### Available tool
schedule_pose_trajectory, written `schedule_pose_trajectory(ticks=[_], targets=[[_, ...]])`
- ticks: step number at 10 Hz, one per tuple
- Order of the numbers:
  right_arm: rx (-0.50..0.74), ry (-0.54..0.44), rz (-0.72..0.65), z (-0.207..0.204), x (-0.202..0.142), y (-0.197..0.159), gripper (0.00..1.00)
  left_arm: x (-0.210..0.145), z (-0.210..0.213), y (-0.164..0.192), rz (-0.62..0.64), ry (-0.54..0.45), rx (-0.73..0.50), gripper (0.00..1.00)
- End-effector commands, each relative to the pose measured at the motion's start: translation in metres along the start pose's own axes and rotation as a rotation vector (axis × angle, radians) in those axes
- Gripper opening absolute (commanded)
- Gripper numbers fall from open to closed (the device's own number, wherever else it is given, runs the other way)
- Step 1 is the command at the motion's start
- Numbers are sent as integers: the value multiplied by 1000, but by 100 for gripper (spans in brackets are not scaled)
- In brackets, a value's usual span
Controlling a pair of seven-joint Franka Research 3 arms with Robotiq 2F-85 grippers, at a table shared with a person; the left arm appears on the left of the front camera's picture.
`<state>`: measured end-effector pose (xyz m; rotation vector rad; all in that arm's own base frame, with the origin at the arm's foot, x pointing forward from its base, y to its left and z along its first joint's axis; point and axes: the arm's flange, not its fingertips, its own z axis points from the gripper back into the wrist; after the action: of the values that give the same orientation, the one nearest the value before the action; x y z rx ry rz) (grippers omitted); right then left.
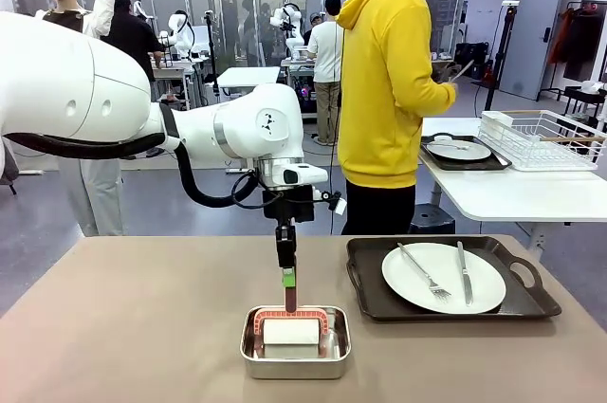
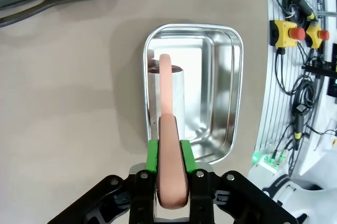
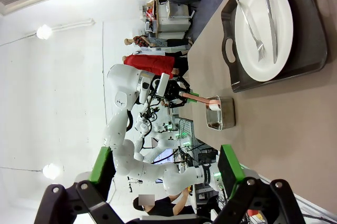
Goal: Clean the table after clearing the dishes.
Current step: When the left (or right) Handle tray is removed, use the left hand (or right hand) to clean the left (or right) side of the table with the Lint Roller.
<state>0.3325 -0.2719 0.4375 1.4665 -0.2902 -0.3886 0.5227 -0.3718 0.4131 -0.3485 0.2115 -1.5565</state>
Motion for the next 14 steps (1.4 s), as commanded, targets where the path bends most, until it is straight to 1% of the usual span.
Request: schedule_pose_trajectory(ticks=[1, 3, 4, 5, 7, 8, 9, 10, 12, 13, 14], targets=[[10, 5, 5, 1, -3, 2, 100, 0, 4, -2, -6, 12, -16, 0], [10, 5, 5, 1, -3, 2, 100, -8, 9, -11, 9, -7, -20, 2], [10, 5, 5, 1, -3, 2, 100, -13, 19, -23, 33, -29, -26, 2], [10, 5, 5, 1, -3, 2, 100, -22, 35, -43, 141, -82, -19, 2], [10, 5, 5, 1, -3, 2, 100, -49, 64, -79, 276, -195, -16, 2], [10, 5, 5, 1, -3, 2, 100, -67, 74, -92, 351, -266, 15, 2], [10, 5, 5, 1, -3, 2, 100, -89, 80, -99, 425, -358, 40, 2], [10, 5, 5, 1, -3, 2, 100, -109, 81, -101, 532, -415, 50, 2], [10, 5, 5, 1, -3, 2, 100, -155, 79, -107, 773, -621, 66, 2], [10, 5, 5, 1, -3, 2, 100, -175, 76, -111, 870, -690, 99, 2], [10, 5, 5, 1, -3, 2, 100, -192, 70, -109, 902, -758, 147, 2]])
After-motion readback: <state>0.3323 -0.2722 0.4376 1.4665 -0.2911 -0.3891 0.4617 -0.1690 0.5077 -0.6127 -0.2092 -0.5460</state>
